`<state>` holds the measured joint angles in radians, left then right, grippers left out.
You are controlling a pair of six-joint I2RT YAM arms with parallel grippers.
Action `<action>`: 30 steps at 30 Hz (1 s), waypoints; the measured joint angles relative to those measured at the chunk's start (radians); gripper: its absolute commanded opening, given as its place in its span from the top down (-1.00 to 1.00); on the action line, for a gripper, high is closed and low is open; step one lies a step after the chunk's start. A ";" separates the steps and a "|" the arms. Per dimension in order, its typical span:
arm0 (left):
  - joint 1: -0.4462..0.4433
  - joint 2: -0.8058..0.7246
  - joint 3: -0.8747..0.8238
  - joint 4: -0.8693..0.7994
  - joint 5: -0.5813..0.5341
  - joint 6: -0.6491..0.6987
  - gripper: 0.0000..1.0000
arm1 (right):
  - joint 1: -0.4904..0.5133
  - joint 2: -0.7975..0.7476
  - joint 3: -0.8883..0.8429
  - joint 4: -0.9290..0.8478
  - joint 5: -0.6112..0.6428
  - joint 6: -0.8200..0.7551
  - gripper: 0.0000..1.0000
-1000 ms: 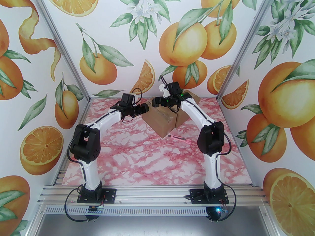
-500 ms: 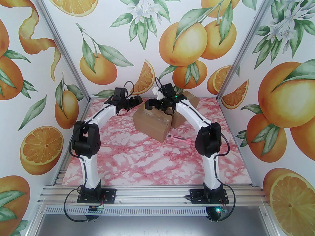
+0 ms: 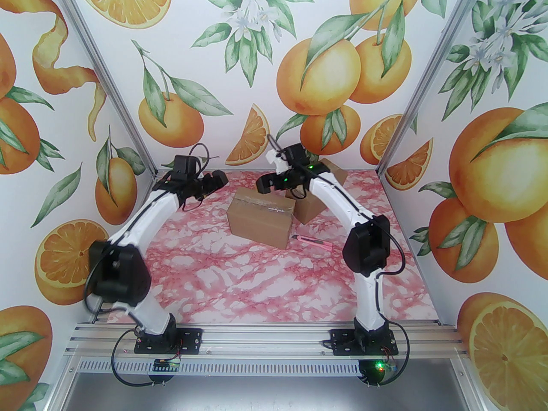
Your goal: Unpack the express box
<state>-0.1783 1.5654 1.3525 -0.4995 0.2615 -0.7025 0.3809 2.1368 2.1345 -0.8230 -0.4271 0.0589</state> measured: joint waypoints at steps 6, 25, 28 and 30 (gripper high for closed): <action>-0.068 -0.149 -0.171 0.011 0.002 -0.125 -0.65 | -0.011 0.044 0.076 -0.083 -0.082 -0.058 -0.99; -0.137 0.109 -0.122 0.187 0.111 -0.200 -0.64 | 0.051 -0.037 -0.192 -0.085 -0.119 -0.050 -0.88; -0.117 0.163 -0.019 0.145 0.134 -0.144 -0.64 | 0.087 -0.095 -0.264 -0.048 -0.032 -0.016 -0.91; -0.108 0.189 0.026 0.148 0.143 -0.115 -0.63 | 0.120 -0.135 -0.300 -0.020 0.035 0.014 -0.93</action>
<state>-0.2867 1.7542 1.3781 -0.3511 0.4046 -0.8173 0.5007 2.0022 1.8343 -0.8433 -0.3920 0.0734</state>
